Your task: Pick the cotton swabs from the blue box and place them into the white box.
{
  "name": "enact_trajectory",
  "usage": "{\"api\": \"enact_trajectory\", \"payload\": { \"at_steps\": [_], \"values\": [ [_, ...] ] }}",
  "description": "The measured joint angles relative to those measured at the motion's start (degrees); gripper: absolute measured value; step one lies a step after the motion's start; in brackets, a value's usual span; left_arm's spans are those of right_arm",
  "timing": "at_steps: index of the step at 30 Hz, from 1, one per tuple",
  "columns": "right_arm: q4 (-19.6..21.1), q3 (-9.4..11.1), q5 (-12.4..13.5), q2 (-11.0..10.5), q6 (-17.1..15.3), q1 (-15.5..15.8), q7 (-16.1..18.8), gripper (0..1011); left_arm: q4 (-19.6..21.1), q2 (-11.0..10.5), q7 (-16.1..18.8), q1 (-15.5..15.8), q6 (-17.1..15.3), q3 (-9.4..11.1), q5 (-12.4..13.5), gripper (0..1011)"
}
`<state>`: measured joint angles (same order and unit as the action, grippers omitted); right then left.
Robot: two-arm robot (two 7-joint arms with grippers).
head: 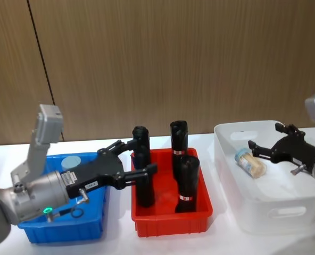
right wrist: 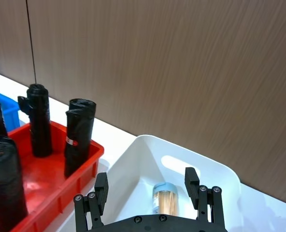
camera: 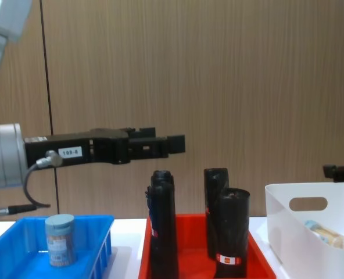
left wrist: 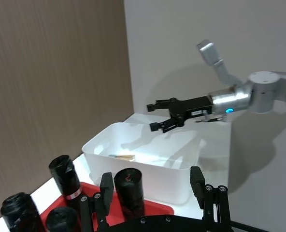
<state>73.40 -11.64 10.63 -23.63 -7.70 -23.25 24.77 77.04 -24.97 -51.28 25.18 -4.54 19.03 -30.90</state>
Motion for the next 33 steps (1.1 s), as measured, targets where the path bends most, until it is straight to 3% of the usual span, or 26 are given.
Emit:
{"api": "enact_trajectory", "payload": {
  "at_steps": [33],
  "values": [
    [21.8,-1.0,4.6,3.4,4.6,18.8,-16.4,1001,7.9,1.5,24.8,-5.7,1.9,3.5,9.5,1004]
  ]
}}
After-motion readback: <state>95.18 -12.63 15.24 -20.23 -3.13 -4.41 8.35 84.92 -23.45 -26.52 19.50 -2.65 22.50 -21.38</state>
